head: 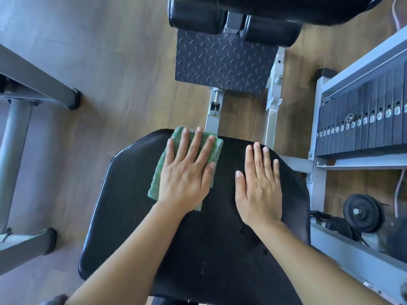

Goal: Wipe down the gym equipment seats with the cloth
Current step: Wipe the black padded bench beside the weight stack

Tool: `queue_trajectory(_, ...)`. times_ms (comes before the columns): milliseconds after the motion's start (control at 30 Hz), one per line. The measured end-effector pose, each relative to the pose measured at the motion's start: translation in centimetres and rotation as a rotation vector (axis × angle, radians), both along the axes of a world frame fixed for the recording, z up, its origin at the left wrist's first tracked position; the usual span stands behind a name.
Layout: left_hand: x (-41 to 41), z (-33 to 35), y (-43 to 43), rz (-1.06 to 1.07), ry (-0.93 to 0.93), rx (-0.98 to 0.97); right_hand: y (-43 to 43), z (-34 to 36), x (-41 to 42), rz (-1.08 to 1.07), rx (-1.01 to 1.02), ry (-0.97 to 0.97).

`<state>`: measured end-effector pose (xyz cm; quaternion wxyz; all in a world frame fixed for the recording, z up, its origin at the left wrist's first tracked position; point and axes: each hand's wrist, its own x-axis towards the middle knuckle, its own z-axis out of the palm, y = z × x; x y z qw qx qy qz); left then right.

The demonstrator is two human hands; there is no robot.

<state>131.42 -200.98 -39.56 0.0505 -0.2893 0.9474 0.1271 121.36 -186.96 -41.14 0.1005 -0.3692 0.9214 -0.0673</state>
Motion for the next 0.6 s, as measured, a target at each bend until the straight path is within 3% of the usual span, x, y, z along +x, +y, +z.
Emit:
queue_trajectory(100,2.9,0.0,-0.9,-0.118,0.015,-0.013,0.0,-0.1,-0.1,0.005,0.008,-0.002)
queue_trajectory(300,-0.2,-0.1,-3.1,0.164,-0.024,-0.013,0.0,-0.2,0.0,0.000,0.021,0.017)
queue_trajectory(433,1.8,0.1,-0.2,-0.127,0.017,-0.013,0.0,-0.1,0.0,0.000,0.026,0.009)
queue_trajectory(500,4.4,0.4,-0.6,-0.168,0.012,-0.002,0.0,-0.1,0.0,0.001,0.021,0.011)
queue_trajectory(600,4.4,0.3,-2.9,0.019,-0.030,-0.035,0.0,-0.1,0.1,0.000,0.018,0.011)
